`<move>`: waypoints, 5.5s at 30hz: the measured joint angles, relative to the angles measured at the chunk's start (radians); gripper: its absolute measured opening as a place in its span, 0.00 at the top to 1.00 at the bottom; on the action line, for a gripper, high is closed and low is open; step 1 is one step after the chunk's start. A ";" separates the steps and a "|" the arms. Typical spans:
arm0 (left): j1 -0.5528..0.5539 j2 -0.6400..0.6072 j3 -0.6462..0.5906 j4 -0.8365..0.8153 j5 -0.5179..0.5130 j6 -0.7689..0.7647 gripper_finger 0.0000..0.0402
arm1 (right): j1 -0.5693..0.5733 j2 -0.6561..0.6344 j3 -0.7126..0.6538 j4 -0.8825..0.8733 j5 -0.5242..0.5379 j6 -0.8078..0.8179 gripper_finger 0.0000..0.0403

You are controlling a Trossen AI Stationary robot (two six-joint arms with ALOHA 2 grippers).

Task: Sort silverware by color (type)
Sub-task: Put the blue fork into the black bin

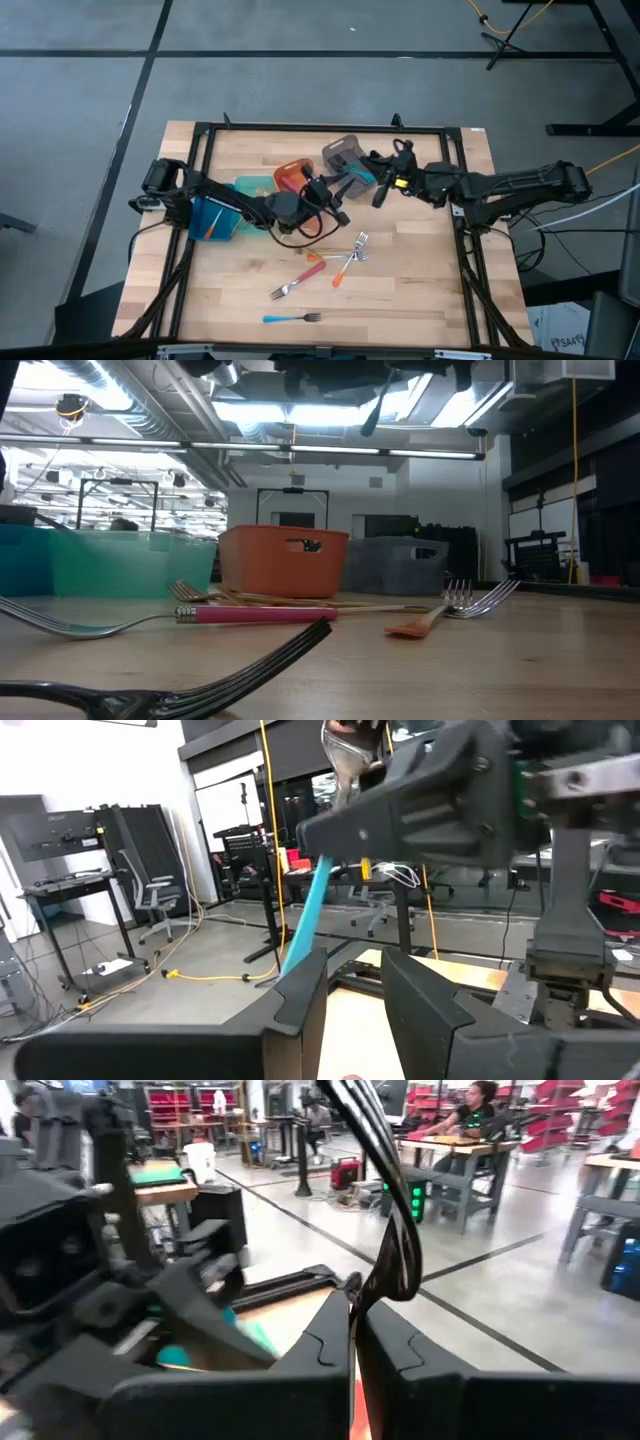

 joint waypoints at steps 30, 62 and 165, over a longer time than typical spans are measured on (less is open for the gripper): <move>-0.057 -0.080 0.000 -0.515 0.036 -0.224 0.77 | -0.587 0.396 0.642 -1.131 -0.824 0.070 1.00; -0.010 -0.080 0.000 -0.606 0.142 -0.311 0.77 | -0.738 0.804 0.650 -1.211 -1.180 -0.027 1.00; -0.054 -0.417 0.000 -0.946 0.063 -0.237 0.77 | -0.567 0.913 0.893 -1.301 -0.684 -0.098 1.00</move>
